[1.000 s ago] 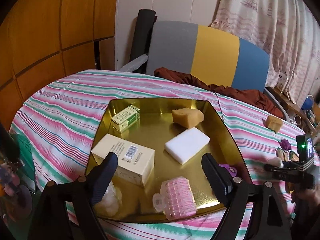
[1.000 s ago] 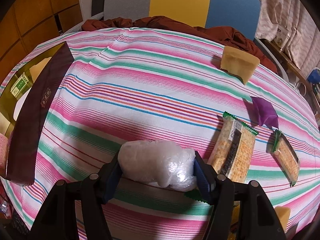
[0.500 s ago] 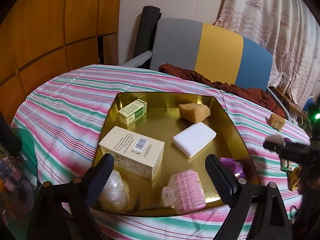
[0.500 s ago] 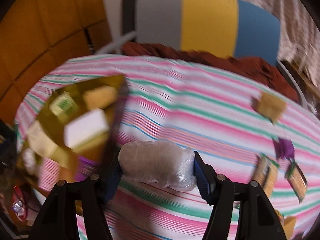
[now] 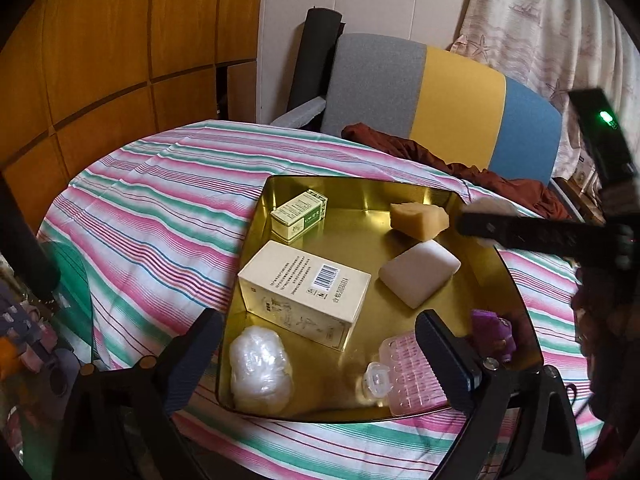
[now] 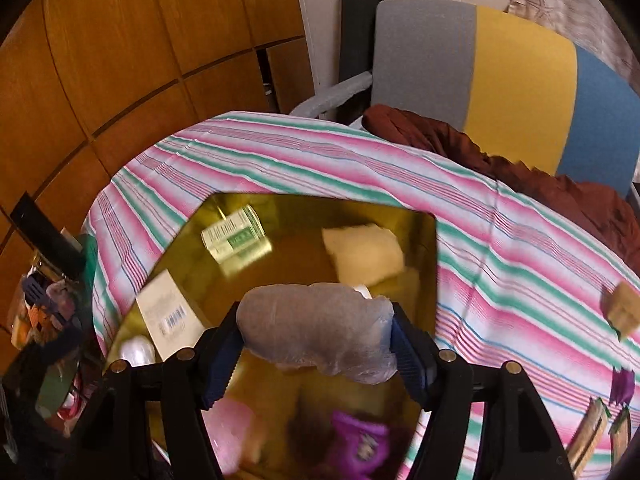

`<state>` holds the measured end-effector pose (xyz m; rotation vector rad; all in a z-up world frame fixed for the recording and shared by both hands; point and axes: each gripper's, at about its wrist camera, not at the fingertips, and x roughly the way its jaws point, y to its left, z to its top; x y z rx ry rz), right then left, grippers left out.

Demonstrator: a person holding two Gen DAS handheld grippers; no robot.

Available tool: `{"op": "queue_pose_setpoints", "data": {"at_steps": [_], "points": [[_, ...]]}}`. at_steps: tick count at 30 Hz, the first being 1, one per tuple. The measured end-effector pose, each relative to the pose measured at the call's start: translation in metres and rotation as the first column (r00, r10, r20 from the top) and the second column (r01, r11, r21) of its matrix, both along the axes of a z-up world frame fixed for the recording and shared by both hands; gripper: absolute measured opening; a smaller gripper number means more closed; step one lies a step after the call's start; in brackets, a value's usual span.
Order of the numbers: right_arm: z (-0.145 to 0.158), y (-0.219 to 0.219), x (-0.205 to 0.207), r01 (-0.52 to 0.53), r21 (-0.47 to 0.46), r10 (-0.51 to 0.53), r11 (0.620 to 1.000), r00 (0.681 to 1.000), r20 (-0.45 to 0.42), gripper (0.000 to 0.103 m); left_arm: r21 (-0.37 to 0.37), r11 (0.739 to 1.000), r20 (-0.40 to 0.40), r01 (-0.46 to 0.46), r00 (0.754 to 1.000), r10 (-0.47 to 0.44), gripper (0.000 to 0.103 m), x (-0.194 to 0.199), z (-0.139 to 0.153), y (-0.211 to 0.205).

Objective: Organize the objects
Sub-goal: 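Carry the white plastic bundle over the gold tray and open the right tool, then move both tools back toward the remaining items, left tool reaching a yellow sponge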

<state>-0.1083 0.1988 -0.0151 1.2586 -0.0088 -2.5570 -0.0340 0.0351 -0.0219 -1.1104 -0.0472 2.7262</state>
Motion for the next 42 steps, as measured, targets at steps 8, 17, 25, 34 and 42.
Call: {"op": "queue_pose_setpoints", "data": {"at_steps": [8,17,25,34,42], "points": [[0.009,-0.007,-0.018,0.028,-0.055,-0.029,0.998,1.000,-0.013,0.089,0.003,1.000,0.012,-0.017,1.000,0.017,0.102,-0.004,-0.002,-0.005],[0.009,0.001,0.001,0.043,-0.033,-0.043,0.999,0.999,-0.025,0.090,-0.002,1.000,0.025,-0.018,1.000,0.018,0.103,-0.004,-0.005,-0.003],[-0.001,0.020,0.020,0.095,-0.017,-0.096,0.995,0.995,-0.023,0.090,-0.014,1.000,0.027,-0.007,1.000,0.007,0.103,-0.002,-0.004,0.002],[-0.004,0.038,0.043,0.135,0.015,-0.134,0.991,0.990,-0.049,0.090,-0.034,0.999,0.015,0.000,1.000,0.000,0.103,0.000,-0.003,0.008],[-0.008,0.069,0.067,0.192,0.045,-0.190,0.980,0.980,-0.057,0.090,-0.044,0.999,-0.014,0.026,1.000,-0.026,0.103,0.001,0.001,0.018]]}}
